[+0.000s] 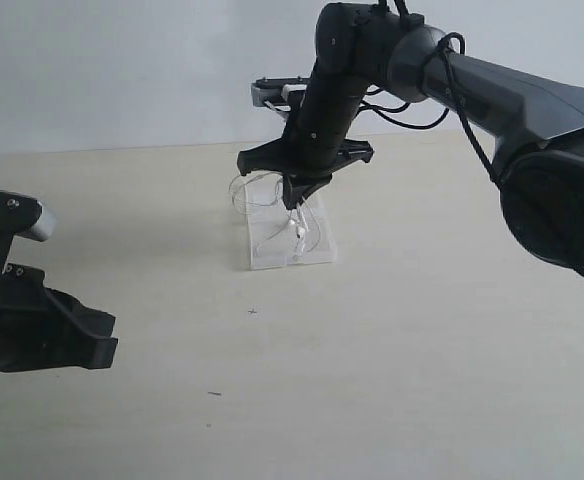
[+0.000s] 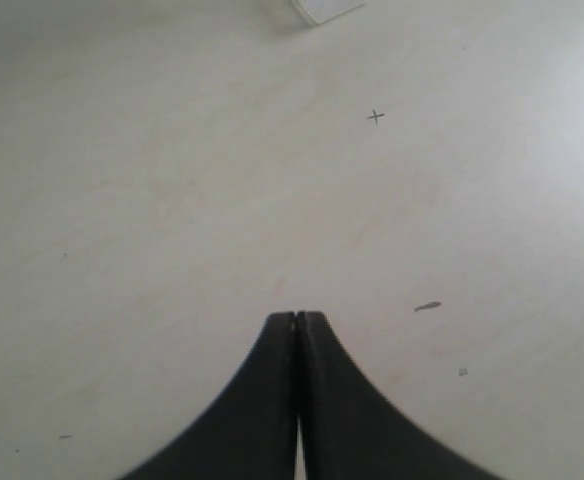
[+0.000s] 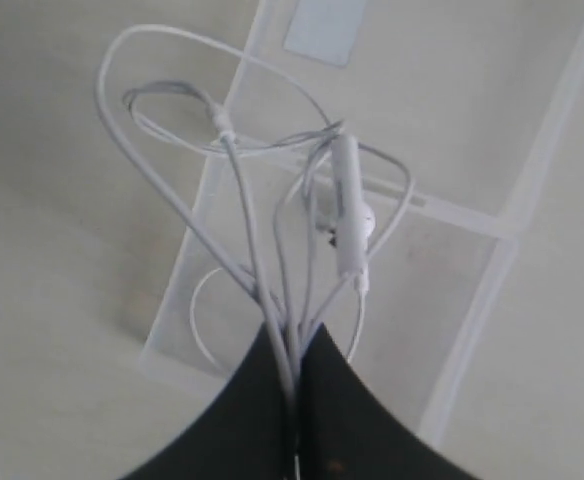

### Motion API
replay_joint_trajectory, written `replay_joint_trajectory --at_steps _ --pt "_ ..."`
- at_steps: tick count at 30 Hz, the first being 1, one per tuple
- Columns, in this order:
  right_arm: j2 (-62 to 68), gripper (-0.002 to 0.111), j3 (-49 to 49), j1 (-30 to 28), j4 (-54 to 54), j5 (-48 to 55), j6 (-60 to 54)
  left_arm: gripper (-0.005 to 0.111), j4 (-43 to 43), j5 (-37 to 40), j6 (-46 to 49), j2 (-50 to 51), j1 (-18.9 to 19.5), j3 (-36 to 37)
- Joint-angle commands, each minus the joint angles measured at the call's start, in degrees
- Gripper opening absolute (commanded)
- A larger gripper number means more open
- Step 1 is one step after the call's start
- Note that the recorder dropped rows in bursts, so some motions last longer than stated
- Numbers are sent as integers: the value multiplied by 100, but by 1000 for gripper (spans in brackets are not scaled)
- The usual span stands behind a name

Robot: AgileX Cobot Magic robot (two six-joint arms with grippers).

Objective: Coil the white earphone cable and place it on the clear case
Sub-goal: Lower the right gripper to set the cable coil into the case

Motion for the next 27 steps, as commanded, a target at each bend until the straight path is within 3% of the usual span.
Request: replay_joint_trajectory --at_steps 1,27 --pt "-230 0 184 3 -59 -9 -38 0 -20 31 13 36 -17 22" --pt "-270 0 891 3 -394 -9 -38 0 -20 31 13 36 -17 22"
